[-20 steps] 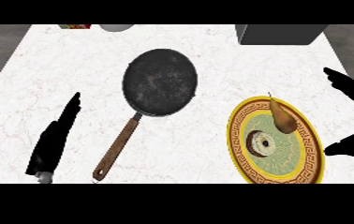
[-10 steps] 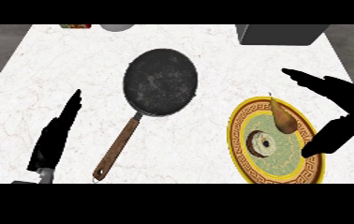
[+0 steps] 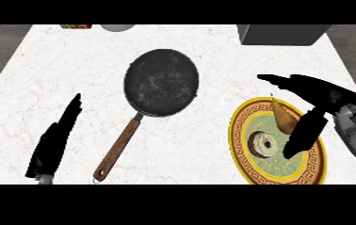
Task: Pick the cupcake from the plate and place it in the pan
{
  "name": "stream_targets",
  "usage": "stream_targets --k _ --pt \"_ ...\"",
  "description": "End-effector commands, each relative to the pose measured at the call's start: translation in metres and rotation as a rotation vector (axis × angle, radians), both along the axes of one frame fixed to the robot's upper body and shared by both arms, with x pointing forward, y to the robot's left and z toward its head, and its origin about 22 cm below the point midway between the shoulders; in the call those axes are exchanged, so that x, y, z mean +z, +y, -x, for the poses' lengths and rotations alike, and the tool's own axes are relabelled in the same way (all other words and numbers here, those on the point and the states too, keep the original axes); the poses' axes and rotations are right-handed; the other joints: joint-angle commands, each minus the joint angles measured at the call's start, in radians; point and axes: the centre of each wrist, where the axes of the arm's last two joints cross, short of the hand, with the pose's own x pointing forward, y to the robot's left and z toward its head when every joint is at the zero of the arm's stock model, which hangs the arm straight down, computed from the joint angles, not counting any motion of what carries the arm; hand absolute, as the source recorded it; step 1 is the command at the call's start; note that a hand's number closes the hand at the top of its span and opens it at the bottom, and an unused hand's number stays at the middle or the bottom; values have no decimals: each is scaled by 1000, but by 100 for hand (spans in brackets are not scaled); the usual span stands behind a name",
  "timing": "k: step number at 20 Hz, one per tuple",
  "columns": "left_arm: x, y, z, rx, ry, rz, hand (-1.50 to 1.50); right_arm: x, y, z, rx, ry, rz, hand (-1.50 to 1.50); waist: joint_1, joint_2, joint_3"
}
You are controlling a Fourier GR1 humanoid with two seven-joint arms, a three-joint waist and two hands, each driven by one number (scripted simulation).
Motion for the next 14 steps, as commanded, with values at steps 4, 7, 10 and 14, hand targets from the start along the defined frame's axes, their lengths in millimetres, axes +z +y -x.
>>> stream_targets --k 4,7,10,14 --pt "3 5 -1 -6 15 -6 0 -1 25 1 64 111 175 -150 -5 -1 0" --pt "-9 15 -5 19 8 4 0 -17 35 -4 75 143 210 -150 -4 1 0" --pt "19 5 -8 -2 0 10 0 -26 60 3 88 146 196 -150 -1 -1 0" --pt "-2 0 -4 2 2 3 0 -30 58 -5 94 171 220 -150 -2 1 0"
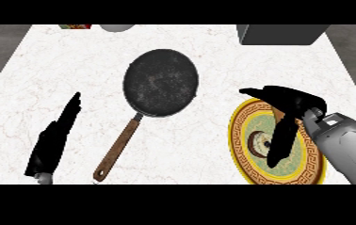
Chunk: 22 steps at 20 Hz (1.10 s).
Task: Pick the cupcake from the plate and place it in the pan
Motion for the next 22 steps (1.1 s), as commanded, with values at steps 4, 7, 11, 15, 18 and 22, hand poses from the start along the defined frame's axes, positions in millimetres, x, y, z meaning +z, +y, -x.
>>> stream_targets --k 4,7,11,15,18,22 --pt "-7 -5 3 0 -1 -23 0 -17 19 13 -13 58 182 -150 -5 -1 0" --pt "-18 -5 6 5 2 -7 0 -11 5 -6 -12 78 216 -150 1 2 0" --pt "-12 -7 10 6 -2 -2 0 -28 21 24 -4 92 227 -150 -6 -1 0" --pt "5 6 -8 3 15 6 0 -55 4 19 5 110 239 -150 -5 1 1" --pt "13 2 4 -5 -8 -9 0 -36 18 10 2 119 245 -150 -1 -1 0" --pt "-14 -9 11 -13 11 -8 0 -74 38 17 3 128 237 -150 2 2 0"
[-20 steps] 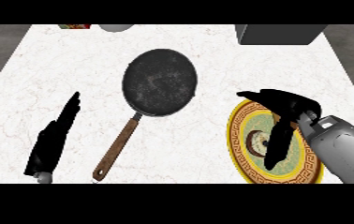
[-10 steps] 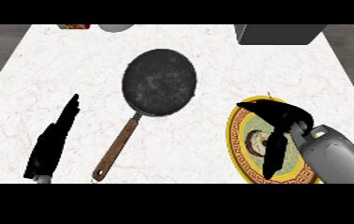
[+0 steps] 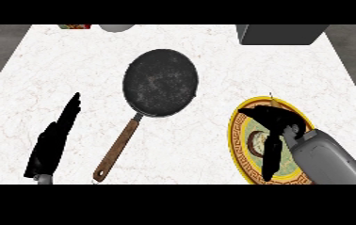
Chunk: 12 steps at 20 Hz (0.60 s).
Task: Pick the cupcake from the plate and place it in the pan
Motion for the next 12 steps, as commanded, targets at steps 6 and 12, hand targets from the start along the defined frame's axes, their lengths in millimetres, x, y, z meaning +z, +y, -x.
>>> stream_targets --k 6,12 --pt "-3 1 -2 7 -1 3 0 -27 -10 5 -33 31 85 -150 -2 0 0" --pt "-8 23 7 8 7 -4 0 -33 13 4 -31 -3 43 -150 0 0 0"
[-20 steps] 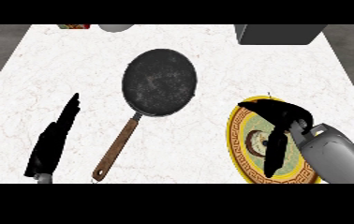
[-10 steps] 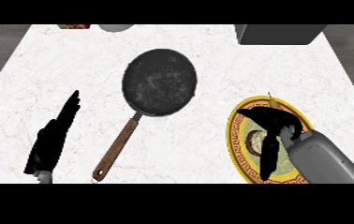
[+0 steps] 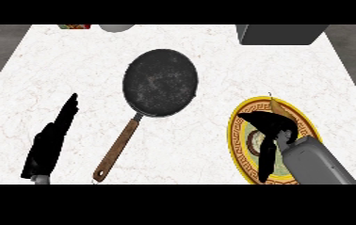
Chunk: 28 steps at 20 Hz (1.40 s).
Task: Pick the cupcake from the plate and place it in the pan
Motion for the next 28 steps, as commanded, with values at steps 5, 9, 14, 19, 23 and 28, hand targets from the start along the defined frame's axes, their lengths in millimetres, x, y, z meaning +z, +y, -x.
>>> stream_targets --k 5,9,14,19,23,28 --pt "4 -12 20 -8 8 -2 0 -30 2 3 -59 5 -58 150 4 0 0" --pt "3 2 3 -3 10 8 0 -29 0 24 -83 11 -120 150 -3 0 0" --pt "-1 -10 -11 21 3 1 0 -21 16 17 -260 -54 -59 150 -12 -2 -1" --pt "2 -2 3 5 16 0 0 -26 21 35 -575 -236 93 150 -20 -8 -1" --pt "-1 -1 4 19 12 0 0 0 24 49 -582 -503 220 150 -25 -10 -2" --pt "-1 -6 1 17 11 4 0 57 35 48 -477 -953 203 150 -17 -13 -2"
